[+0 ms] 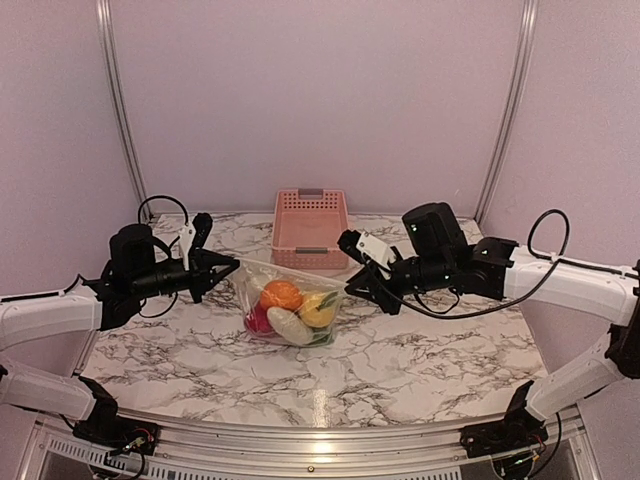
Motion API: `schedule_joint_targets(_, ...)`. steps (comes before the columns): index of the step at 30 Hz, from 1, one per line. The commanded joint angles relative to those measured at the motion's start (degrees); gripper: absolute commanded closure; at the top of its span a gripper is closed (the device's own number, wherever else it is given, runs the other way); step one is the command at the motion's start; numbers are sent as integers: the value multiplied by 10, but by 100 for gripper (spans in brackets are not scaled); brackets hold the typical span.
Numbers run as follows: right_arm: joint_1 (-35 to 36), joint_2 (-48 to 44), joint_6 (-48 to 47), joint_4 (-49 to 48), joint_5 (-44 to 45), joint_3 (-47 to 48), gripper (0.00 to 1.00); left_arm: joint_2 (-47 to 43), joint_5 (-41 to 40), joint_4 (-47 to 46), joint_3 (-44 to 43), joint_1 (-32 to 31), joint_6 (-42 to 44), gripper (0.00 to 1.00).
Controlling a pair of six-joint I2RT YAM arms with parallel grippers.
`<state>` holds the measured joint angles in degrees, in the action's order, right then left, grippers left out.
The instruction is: Open the zip-top bag and remove the fake food
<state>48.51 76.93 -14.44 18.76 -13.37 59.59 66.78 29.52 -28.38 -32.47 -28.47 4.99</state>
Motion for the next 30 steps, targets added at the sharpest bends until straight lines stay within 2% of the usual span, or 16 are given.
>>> schedule_joint_targets(1, -15, -7, 16, 78, 32, -16, 86, -6, -7, -37, 9, 23, 0, 100)
schedule_joint_targets(4, -15, 2, 8, 83, -1, 5, 71, -3, 70, -63, 14, 16, 3, 100)
schedule_joint_targets(7, -14, 8, 2, 90, -36, 45, 56, -5, 89, -69, 16, -11, 25, 100)
schedule_joint_targets(9, -12, 7, 2, 89, -60, 73, 52, -8, 88, -45, 11, -26, 48, 100)
schedule_joint_targets(16, -7, 26, 0, 121, -81, 172, 49, -20, 71, -20, 14, -53, 73, 100)
schedule_joint_targets(30, 63, 176, -27, 169, 5, 294, 53, -19, 64, 5, -3, -74, 81, 100)
